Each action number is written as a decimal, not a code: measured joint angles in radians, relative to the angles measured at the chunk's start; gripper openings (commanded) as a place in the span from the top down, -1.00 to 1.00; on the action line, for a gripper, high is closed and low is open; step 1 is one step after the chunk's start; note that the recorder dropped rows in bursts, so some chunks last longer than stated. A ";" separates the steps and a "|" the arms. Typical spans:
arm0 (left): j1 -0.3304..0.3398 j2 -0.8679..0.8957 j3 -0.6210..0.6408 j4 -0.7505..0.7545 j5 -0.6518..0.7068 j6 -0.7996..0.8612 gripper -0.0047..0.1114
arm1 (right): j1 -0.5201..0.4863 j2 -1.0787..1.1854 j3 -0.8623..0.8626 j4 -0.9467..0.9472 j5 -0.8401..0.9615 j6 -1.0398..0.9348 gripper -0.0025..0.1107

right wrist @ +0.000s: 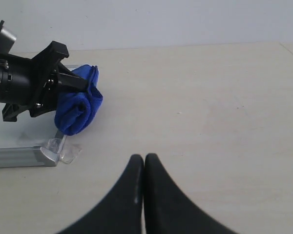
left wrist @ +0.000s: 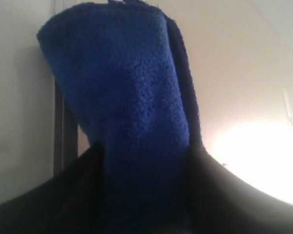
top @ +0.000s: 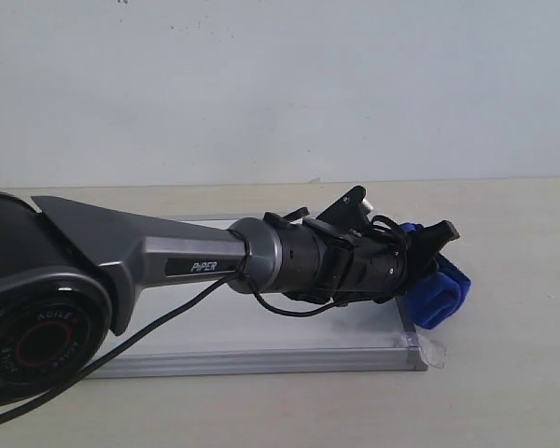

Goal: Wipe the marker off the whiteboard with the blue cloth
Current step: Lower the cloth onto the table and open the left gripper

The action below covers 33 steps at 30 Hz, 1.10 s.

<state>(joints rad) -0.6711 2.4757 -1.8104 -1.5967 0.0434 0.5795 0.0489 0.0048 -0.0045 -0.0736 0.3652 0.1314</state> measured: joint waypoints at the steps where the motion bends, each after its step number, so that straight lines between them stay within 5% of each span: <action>1: 0.000 0.000 0.000 0.000 0.000 0.000 0.10 | 0.000 0.000 0.000 0.000 0.000 0.000 0.96; 21: 0.000 -0.008 0.002 -0.004 0.036 0.000 0.10 | 0.000 0.000 0.000 0.000 -0.004 0.000 0.96; 33: 0.000 -0.200 0.247 0.045 -0.043 0.033 0.10 | 0.000 0.000 0.000 0.000 -0.004 0.000 0.96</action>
<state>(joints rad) -0.6711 2.2755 -1.5636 -1.5519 0.0000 0.6127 0.0489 0.0048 -0.0045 -0.0736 0.3614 0.1314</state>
